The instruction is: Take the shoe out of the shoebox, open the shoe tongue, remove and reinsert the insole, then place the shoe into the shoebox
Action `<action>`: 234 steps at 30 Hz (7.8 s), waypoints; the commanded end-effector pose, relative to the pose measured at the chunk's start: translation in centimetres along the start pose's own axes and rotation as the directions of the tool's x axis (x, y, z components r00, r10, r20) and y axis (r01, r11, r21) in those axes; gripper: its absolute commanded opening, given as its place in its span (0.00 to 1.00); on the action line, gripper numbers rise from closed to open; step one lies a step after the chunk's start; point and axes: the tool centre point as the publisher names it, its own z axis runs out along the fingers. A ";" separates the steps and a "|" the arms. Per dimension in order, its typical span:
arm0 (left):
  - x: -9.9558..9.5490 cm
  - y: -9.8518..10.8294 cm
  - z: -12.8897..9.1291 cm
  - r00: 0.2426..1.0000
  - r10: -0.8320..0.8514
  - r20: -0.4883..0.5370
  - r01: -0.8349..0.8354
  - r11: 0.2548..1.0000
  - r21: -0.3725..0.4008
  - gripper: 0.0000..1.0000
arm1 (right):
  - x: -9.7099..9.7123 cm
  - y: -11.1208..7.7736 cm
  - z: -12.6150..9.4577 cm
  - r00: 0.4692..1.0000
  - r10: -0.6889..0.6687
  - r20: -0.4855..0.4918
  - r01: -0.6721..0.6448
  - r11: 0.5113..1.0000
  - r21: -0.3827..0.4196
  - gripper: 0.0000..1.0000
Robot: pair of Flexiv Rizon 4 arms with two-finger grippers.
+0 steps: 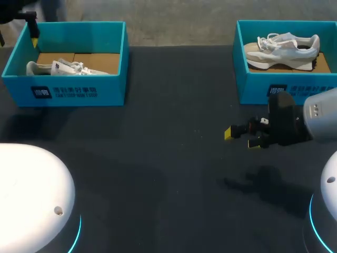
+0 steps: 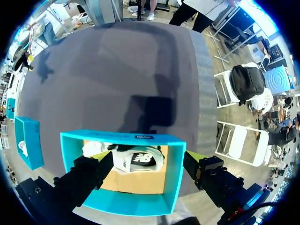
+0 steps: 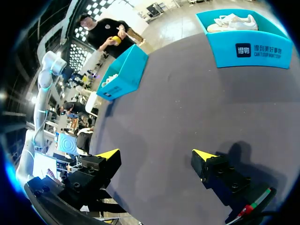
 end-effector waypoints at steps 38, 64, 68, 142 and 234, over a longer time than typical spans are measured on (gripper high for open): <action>-0.6 -2.2 -1.3 1.000 0.005 -0.002 -0.005 1.000 -0.014 1.00 | -8.1 9.6 -11.3 0.936 0.053 0.347 -0.095 0.990 0.104 1.00; -0.6 -2.2 -1.3 1.000 0.005 -0.002 -0.005 1.000 -0.014 1.00 | -11.4 14.9 -12.7 0.860 0.072 0.505 -0.108 0.993 0.044 1.00; -0.6 -2.2 -1.3 1.000 0.005 -0.002 -0.005 1.000 -0.014 1.00 | -12.7 17.5 -12.9 0.849 0.075 0.523 -0.108 0.994 0.034 1.00; -0.6 -2.2 -1.3 1.000 0.005 -0.002 -0.005 1.000 -0.014 1.00 | -31.1 43.0 -6.4 0.644 0.135 0.753 -0.221 0.975 0.014 1.00; -0.6 -2.2 -1.3 1.000 0.005 -0.002 -0.005 1.000 -0.014 1.00 | -44.0 46.0 -0.4 0.653 0.073 0.754 -0.364 0.904 0.227 0.27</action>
